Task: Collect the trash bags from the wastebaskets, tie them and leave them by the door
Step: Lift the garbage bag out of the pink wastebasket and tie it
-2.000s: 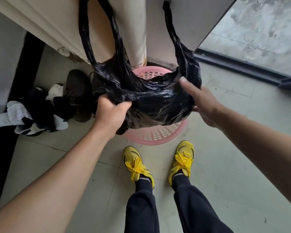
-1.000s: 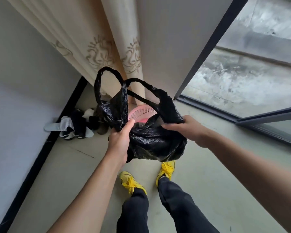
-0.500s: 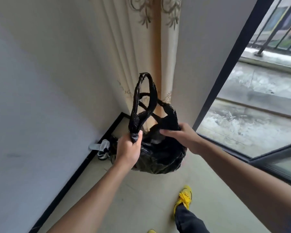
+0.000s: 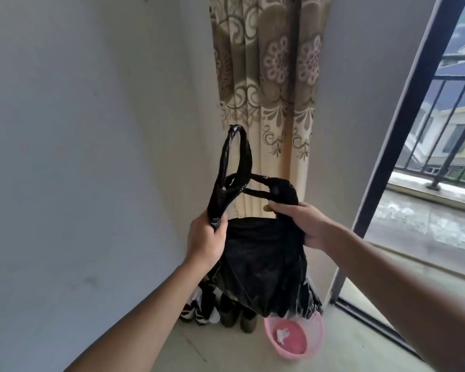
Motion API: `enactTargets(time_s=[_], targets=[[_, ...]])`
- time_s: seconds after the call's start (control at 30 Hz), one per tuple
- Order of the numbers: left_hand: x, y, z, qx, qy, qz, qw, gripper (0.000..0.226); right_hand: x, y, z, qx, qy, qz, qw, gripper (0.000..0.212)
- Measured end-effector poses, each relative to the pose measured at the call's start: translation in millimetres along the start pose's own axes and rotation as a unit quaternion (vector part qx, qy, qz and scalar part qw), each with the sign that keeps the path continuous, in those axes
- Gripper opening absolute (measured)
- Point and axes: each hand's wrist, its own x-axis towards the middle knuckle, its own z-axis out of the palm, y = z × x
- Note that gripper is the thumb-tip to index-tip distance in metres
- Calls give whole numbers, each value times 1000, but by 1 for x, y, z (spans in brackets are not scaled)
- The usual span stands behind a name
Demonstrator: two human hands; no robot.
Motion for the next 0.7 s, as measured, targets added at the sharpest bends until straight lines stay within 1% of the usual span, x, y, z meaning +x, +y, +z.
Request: enactTargets(time_s=[0.03,0.07,0.17,0.23,0.27,0.3,0.33,0.37,0.4,0.43,0.5,0.57,0.6,0.67,0.7], targets=[[2,7,-3,43,5,30,999,22,0,-7,-1,27,13,-11,999,27],[5,14,-6,94,12,61,994,16,2,-15,-3,78,23,-16,997,19],[17,34,-8,208,27,132,969,15,7,-39,-14,204,32,-12,978,21],[24,48,-4,246,31,159,956,14,10,-52,-15,225,30,-9,974,19],[26,54,0,263,32,172,949,13,13,-57,-14,184,52,-7,981,24],[27,60,5,281,32,182,942,13,15,-60,-13,83,100,-21,991,29],[28,66,9,299,30,186,936,12,17,-60,-10,-55,141,-45,987,34],[28,72,14,316,25,183,931,12,18,-58,-8,-187,164,-75,966,37],[29,76,19,334,16,176,926,12,19,-57,-5,-287,162,-98,939,39],[30,79,23,357,4,168,919,12,19,-56,-2,-345,142,-107,921,38],[32,82,27,418,-28,157,894,13,19,-57,0,-389,89,-111,910,24],[32,82,28,481,-60,156,861,15,14,-60,-4,-386,27,-98,917,6],[32,81,29,504,-70,160,846,17,11,-63,-8,-361,-15,-83,929,5],[30,81,29,534,-83,170,824,21,5,-69,-20,-276,-143,-36,950,30],[29,81,30,542,-89,177,817,24,4,-71,-25,-246,-206,-17,947,38]])
